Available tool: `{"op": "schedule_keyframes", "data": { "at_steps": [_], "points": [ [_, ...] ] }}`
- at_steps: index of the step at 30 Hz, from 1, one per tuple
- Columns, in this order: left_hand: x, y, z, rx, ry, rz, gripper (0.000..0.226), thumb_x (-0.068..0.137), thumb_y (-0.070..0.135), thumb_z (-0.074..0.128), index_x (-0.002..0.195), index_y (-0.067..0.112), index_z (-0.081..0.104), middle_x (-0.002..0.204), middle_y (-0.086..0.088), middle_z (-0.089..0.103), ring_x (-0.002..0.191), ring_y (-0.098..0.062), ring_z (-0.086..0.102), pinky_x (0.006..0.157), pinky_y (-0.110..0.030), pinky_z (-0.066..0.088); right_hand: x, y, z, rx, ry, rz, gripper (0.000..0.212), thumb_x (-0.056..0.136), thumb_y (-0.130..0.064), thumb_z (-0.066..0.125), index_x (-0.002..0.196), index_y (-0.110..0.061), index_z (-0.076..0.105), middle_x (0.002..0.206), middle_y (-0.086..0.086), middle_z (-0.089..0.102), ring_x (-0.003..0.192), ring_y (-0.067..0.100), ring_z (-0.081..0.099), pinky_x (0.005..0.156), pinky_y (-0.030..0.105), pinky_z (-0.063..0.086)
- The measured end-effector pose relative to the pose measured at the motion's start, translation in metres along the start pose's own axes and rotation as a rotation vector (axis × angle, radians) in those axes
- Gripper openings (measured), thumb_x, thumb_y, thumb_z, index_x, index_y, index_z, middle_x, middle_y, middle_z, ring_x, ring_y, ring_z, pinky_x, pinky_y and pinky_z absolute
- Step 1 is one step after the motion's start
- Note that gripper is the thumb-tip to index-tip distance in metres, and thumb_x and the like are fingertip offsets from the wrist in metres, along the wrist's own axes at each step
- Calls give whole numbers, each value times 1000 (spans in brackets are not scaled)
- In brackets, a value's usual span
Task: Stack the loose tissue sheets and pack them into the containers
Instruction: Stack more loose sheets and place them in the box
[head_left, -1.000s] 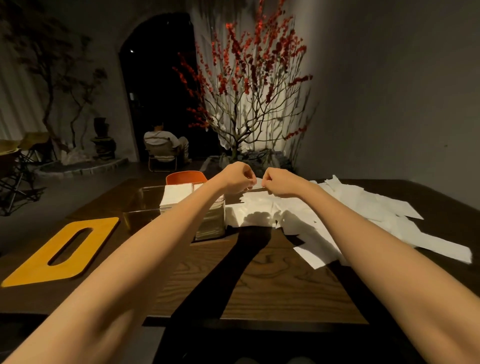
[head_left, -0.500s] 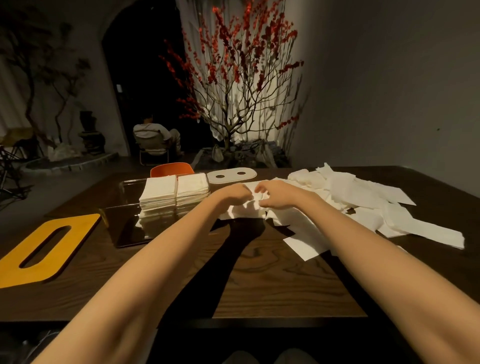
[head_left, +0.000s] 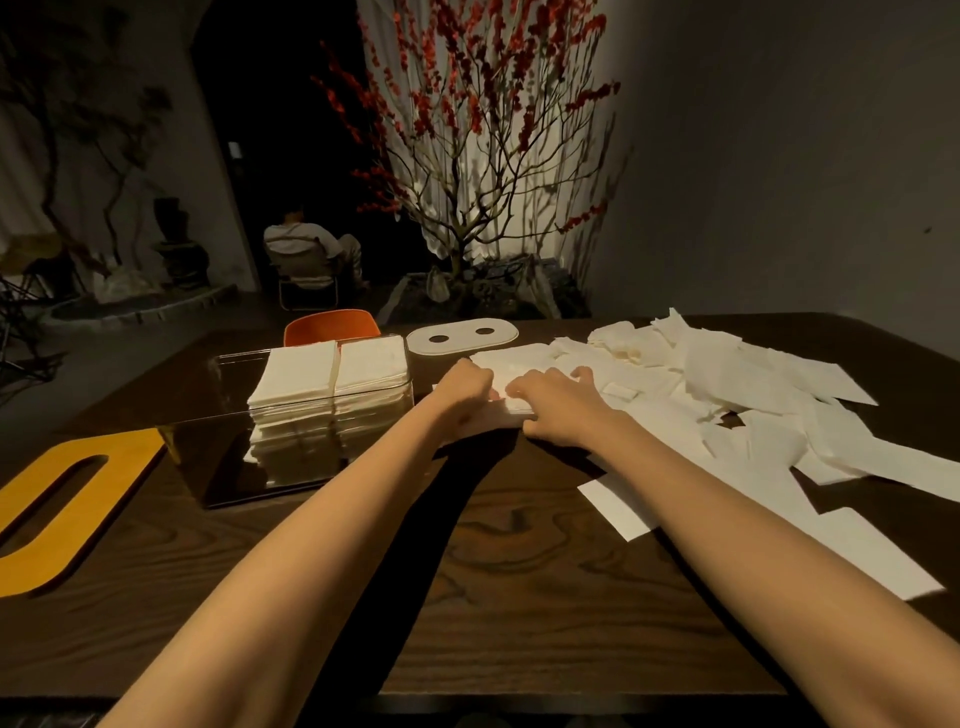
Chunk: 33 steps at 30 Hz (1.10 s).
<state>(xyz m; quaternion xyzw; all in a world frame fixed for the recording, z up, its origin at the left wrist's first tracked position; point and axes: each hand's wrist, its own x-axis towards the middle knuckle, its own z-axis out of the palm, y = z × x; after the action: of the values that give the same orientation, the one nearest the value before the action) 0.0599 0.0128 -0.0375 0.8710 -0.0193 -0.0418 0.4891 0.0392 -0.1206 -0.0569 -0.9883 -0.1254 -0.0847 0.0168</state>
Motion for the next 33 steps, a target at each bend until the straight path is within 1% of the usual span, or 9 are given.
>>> {"op": "schedule_keyframes", "data": {
  "at_steps": [4,7,13,16,18,21,23,28,33],
  "points": [
    [14,-12,5,25,28,21,17,101,17,38,99,10,53,113,-13,66,95,-24,62,80,-33,52,1,1,8,-82,125,52,38,94,-23,55,132,-30,50,134,-2,54,125,21,45,109,54,17],
    [19,-24,13,32,152,86,18,100,23,40,107,18,56,109,-4,66,102,-20,59,94,-38,50,0,3,14,-113,202,75,34,96,-25,54,129,-31,52,130,-3,57,123,20,47,109,51,17],
    [19,-36,15,-140,273,318,23,99,11,41,106,9,63,83,7,62,86,-7,56,81,-21,43,4,17,14,90,295,11,17,93,-24,57,105,-30,67,113,-7,66,114,17,50,108,44,16],
    [14,-39,16,-131,256,412,23,100,13,42,102,11,65,91,8,60,84,0,53,75,-12,40,2,20,10,292,344,-35,14,90,-20,60,99,-21,70,100,-2,69,99,18,58,97,33,34],
    [11,-41,17,-192,223,433,26,101,16,41,97,11,66,91,5,62,86,-2,55,78,-17,43,-3,19,4,427,284,-27,10,89,-20,61,94,-18,69,91,1,68,86,18,60,78,30,47],
    [10,-37,14,-376,207,382,29,101,16,40,97,6,67,90,1,65,87,-8,60,76,-18,47,-13,18,-6,574,239,9,6,89,-25,59,85,-21,57,81,2,61,75,18,56,61,34,44],
    [9,-36,13,-377,211,352,32,102,17,38,95,10,69,90,3,66,88,-9,60,73,-11,46,-16,19,-11,652,251,55,9,89,-26,56,93,-17,56,85,2,60,80,19,56,63,33,44],
    [1,-28,14,-539,60,325,43,106,28,28,96,13,67,95,-6,68,91,-19,63,84,-27,49,-17,25,-22,735,263,138,19,93,-19,52,104,-5,59,94,13,62,89,25,58,70,30,44],
    [-8,-23,18,-524,-76,410,43,104,42,26,101,26,66,108,6,69,108,-14,62,97,-30,45,-16,29,-26,761,256,206,23,90,-17,53,103,1,60,93,17,62,81,27,57,64,29,39]
  ]
}}
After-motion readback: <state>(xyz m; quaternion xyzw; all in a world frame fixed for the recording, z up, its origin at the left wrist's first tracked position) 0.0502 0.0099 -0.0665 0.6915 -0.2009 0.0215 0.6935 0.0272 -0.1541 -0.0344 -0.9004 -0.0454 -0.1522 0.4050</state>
